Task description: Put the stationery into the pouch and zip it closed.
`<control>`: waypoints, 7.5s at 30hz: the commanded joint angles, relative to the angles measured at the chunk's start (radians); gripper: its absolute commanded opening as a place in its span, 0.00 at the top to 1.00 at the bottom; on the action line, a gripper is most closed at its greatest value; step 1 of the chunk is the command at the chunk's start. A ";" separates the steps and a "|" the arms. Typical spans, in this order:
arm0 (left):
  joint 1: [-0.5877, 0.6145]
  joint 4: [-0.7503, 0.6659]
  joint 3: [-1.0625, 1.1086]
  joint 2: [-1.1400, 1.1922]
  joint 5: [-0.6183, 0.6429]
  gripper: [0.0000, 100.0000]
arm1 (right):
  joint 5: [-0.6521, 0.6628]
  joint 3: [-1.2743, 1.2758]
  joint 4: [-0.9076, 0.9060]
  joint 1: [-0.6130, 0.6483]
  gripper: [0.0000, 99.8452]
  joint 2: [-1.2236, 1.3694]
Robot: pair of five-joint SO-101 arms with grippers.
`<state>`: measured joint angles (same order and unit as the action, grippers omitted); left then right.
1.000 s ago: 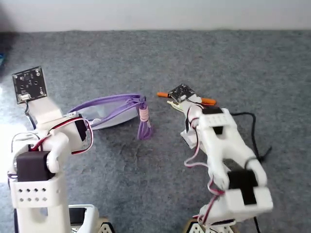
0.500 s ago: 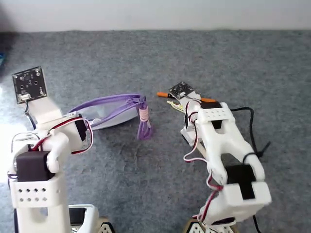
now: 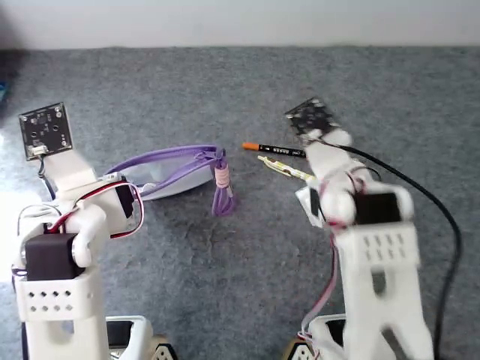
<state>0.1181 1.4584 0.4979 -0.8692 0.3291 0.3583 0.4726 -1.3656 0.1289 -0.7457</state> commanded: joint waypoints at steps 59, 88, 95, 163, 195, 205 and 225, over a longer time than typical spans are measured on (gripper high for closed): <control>0.005 -0.025 0.008 0.011 0.009 0.99 | -0.161 -0.252 1.270 0.785 0.99 0.285; 0.003 -0.026 0.008 0.011 0.009 0.99 | -0.143 -0.109 0.639 0.625 0.76 -0.074; 0.005 -0.026 0.008 0.011 0.009 0.99 | -0.144 -0.153 0.638 0.549 0.75 -0.087; 0.009 -0.040 0.031 0.005 0.009 0.99 | 0.250 -1.803 -0.394 0.113 0.74 1.954; -0.021 0.037 -0.071 0.015 0.009 0.99 | 0.245 -1.490 -0.433 0.070 0.99 1.383; -0.028 0.049 -0.111 0.035 0.009 0.99 | 0.121 -0.947 -0.432 0.101 0.99 0.662; -0.028 0.074 -0.329 0.282 0.009 0.99 | -0.542 -0.634 0.283 0.549 0.99 0.036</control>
<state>0.0967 1.5367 0.2263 -0.5884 0.3291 -0.0760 -0.1580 -1.3257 0.6260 -0.7319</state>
